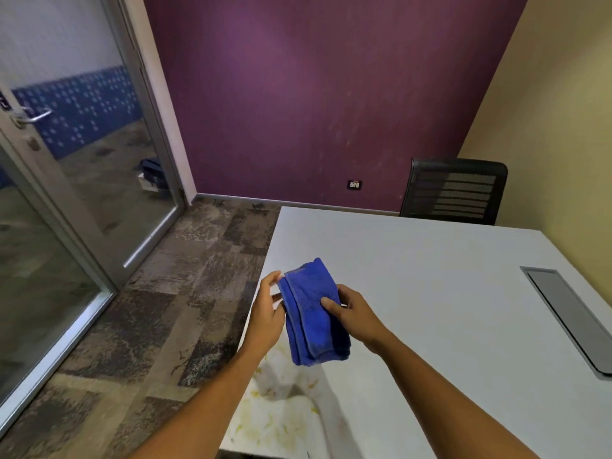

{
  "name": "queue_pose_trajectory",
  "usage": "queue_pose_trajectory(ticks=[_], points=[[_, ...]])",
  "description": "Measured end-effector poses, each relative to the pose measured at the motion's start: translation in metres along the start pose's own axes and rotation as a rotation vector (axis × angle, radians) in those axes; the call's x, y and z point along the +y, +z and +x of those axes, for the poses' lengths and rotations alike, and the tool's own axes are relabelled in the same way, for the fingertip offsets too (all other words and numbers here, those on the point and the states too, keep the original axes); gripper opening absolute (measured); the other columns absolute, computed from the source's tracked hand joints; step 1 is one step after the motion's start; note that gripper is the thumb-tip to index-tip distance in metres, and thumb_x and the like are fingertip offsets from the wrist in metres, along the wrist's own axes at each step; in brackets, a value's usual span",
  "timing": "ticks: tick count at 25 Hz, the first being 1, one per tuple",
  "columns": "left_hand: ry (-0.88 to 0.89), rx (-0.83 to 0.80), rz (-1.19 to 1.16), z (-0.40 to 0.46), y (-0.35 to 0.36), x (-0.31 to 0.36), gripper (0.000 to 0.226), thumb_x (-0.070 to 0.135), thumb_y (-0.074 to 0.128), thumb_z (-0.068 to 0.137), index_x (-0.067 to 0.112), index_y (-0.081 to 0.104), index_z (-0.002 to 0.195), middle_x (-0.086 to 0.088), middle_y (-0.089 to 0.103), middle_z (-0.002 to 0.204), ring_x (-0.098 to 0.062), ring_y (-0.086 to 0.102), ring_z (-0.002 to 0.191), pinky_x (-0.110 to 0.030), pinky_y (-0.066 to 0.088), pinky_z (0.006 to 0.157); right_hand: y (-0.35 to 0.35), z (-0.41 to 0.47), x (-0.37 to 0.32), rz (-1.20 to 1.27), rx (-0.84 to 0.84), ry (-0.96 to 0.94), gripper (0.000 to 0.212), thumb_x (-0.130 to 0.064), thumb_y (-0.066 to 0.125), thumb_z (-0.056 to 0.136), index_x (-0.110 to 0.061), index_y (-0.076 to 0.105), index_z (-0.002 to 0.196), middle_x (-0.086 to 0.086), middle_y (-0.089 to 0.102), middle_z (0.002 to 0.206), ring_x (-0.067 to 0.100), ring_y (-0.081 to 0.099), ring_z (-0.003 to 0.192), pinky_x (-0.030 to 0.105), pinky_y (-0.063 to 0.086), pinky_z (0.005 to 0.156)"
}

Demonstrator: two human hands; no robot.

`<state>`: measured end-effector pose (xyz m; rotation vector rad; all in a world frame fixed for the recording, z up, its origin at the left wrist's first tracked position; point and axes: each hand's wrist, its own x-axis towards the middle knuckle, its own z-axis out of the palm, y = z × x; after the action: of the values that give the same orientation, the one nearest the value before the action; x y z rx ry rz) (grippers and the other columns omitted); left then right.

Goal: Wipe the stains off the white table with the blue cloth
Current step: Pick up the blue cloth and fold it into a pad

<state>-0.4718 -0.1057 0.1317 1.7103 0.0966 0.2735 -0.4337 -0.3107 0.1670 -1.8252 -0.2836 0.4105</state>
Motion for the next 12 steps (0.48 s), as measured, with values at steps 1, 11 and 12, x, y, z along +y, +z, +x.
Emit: queue_pose_trajectory(ticks=[1, 11, 12], points=[[-0.087, -0.008, -0.015, -0.014, 0.004, 0.002, 0.054, 0.0, 0.048, 0.1, 0.031, 0.039, 0.144, 0.012, 0.05, 0.139, -0.013, 0.061, 0.118, -0.03, 0.056, 0.092, 0.0, -0.013, 0.002, 0.001, 0.017, -0.012, 0.018, -0.033, 0.061, 0.102, -0.025, 0.065, 0.118, -0.011, 0.074, 0.111, 0.008, 0.071, 0.101, 0.027, 0.057, 0.087], [-0.507, -0.175, -0.481, -0.131, 0.05, 0.036, 0.061, 0.069, 0.054, 0.087, 0.025, 0.068, 0.126, -0.006, 0.073, 0.122, -0.029, 0.069, 0.113, -0.047, 0.057, 0.092, -0.002, -0.12, 0.014, 0.239, 0.032, 0.078, 0.026, -0.016, 0.047, 0.107, -0.021, 0.062, 0.127, 0.006, 0.072, 0.121, 0.024, 0.072, 0.109, 0.044, 0.06, 0.095], [-0.48, -0.174, -0.487, -0.141, 0.052, 0.037, 0.058, 0.062, 0.062, 0.085, 0.025, 0.065, 0.129, -0.006, 0.073, 0.122, -0.028, 0.07, 0.112, -0.042, 0.059, 0.087, -0.001, -0.127, 0.017, 0.267, 0.01, 0.101, 0.026, -0.017, 0.049, 0.107, -0.021, 0.061, 0.129, 0.006, 0.072, 0.121, 0.024, 0.072, 0.108, 0.043, 0.06, 0.095]])
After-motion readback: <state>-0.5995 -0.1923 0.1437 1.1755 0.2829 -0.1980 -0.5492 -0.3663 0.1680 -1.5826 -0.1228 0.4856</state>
